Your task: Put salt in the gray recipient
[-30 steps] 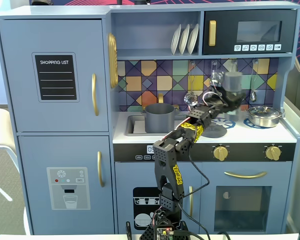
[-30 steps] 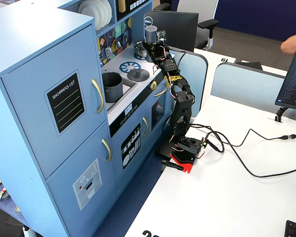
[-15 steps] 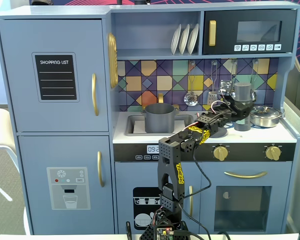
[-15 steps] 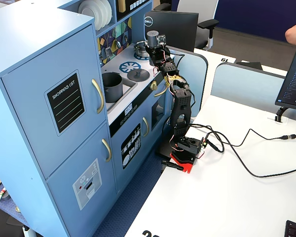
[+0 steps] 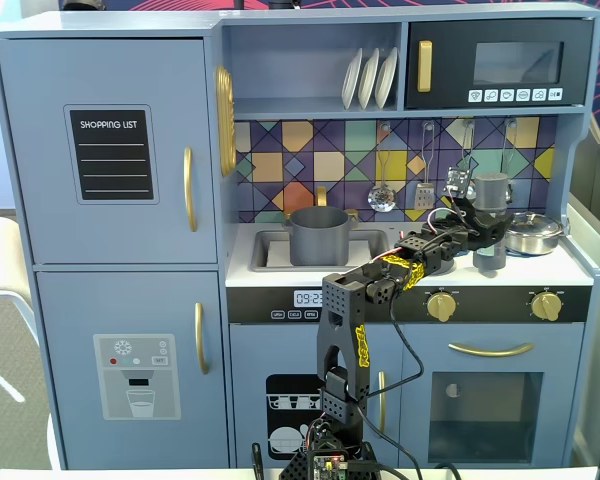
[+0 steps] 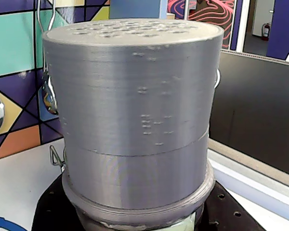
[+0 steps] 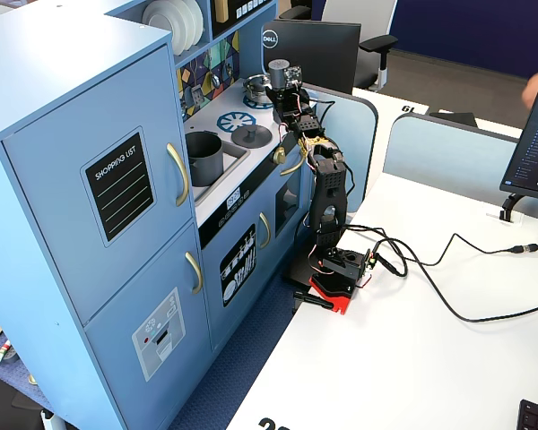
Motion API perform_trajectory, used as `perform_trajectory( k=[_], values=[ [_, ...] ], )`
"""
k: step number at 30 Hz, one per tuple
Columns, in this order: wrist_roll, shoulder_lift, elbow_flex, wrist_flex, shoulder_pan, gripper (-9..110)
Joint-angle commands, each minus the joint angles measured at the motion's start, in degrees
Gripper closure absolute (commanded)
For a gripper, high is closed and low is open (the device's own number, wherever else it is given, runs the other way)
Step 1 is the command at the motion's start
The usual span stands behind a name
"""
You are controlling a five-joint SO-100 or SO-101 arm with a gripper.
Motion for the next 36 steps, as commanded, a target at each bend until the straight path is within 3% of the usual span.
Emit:
perform_trajectory(
  k=[1,16,21,25,27,36],
  values=[
    [1.14,1.14,-0.44,-1.76,0.18,101],
    [2.02,0.35,2.72,-3.34,-0.44,100],
    [3.69,0.79,3.43,-3.34,0.0,86],
    [-0.35,1.49,4.75,-3.25,0.7,60],
    [-3.25,2.02,5.45,-3.16,0.97,56],
    [1.76,8.79,7.91,-1.67,1.76,40]
  ],
)
